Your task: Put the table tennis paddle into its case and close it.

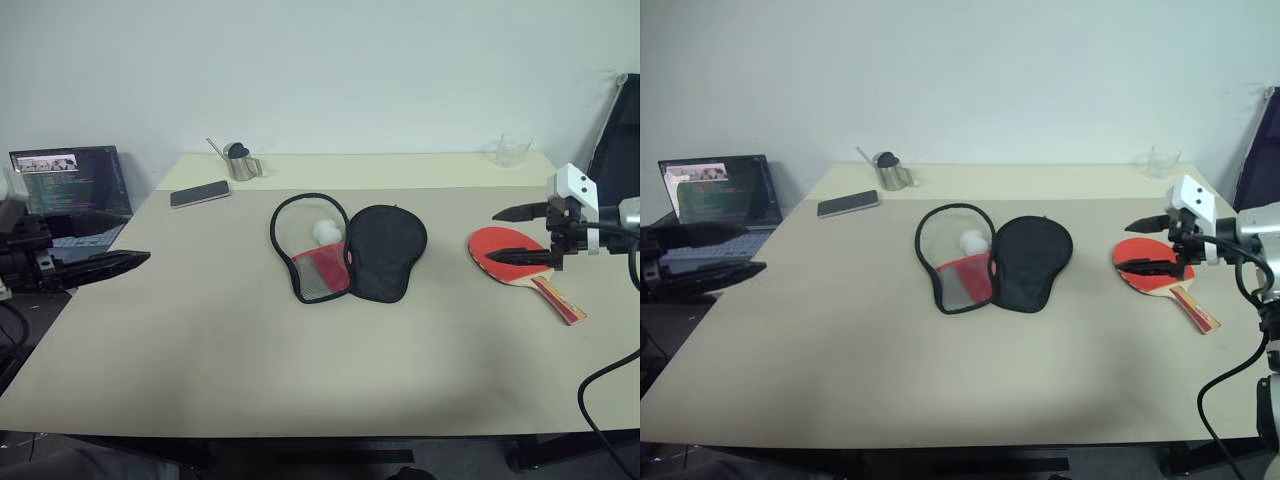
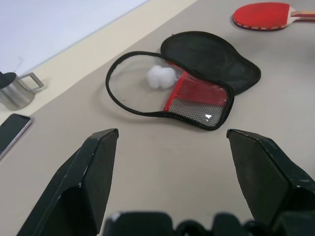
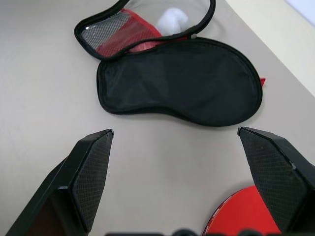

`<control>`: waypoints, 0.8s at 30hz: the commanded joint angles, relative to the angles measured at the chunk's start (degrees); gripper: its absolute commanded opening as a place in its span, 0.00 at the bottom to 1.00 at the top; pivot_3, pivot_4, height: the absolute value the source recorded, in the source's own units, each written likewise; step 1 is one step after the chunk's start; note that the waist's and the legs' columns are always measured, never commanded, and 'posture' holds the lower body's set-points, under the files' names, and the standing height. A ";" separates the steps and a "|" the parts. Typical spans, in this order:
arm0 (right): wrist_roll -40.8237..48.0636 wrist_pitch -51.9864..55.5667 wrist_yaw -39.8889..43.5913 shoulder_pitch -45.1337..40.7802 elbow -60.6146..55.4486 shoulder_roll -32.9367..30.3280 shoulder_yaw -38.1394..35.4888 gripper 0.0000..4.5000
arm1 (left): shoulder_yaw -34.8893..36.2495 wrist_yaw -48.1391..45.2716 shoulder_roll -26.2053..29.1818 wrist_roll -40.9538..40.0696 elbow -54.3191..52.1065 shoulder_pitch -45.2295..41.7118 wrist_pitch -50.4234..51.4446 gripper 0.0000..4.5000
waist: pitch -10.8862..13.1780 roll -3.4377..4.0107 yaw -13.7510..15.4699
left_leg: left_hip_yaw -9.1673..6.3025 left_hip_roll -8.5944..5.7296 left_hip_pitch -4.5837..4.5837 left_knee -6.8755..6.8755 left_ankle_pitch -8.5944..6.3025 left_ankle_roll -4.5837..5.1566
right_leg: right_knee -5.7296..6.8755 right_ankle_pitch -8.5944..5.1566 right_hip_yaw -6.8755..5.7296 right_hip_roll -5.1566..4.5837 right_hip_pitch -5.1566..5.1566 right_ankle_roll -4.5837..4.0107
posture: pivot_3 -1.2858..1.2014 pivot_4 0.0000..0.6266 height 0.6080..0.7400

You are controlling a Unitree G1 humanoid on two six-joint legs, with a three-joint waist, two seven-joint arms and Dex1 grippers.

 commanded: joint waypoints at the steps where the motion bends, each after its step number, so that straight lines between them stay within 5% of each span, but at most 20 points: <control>1: 2.14 -0.26 -0.70 0.37 -2.53 -0.42 -2.90 0.99 | 0.84 1.32 0.78 -0.46 0.29 -2.79 -1.44 0.86 | 0.00 -0.01 0.01 | 0.00 0.00 0.00 0.00 0.00 0.00 | 0.00 0.00 0.00 0.00 0.00 0.00 | 0.52 0.24 1.00; 9: 3.61 1.89 -3.10 3.37 -6.34 -0.44 -3.99 0.99 | -8.18 3.81 -2.30 0.33 4.05 -11.55 -2.82 0.86 | 0.00 -0.01 0.07 | 0.00 0.00 0.01 0.01 0.00 0.00 | 0.02 0.00 -0.01 0.00 0.02 0.01 | 0.52 0.24 1.00; 24: 9.97 13.44 -9.32 16.33 -25.67 -3.26 -9.30 0.99 | -28.75 20.83 -26.27 13.54 23.81 -29.67 -1.56 0.86 | 0.06 -0.19 0.63 | 0.00 -0.06 -0.03 0.18 0.00 0.00 | 0.09 0.06 -0.02 -0.01 0.05 0.10 | 0.52 0.24 1.00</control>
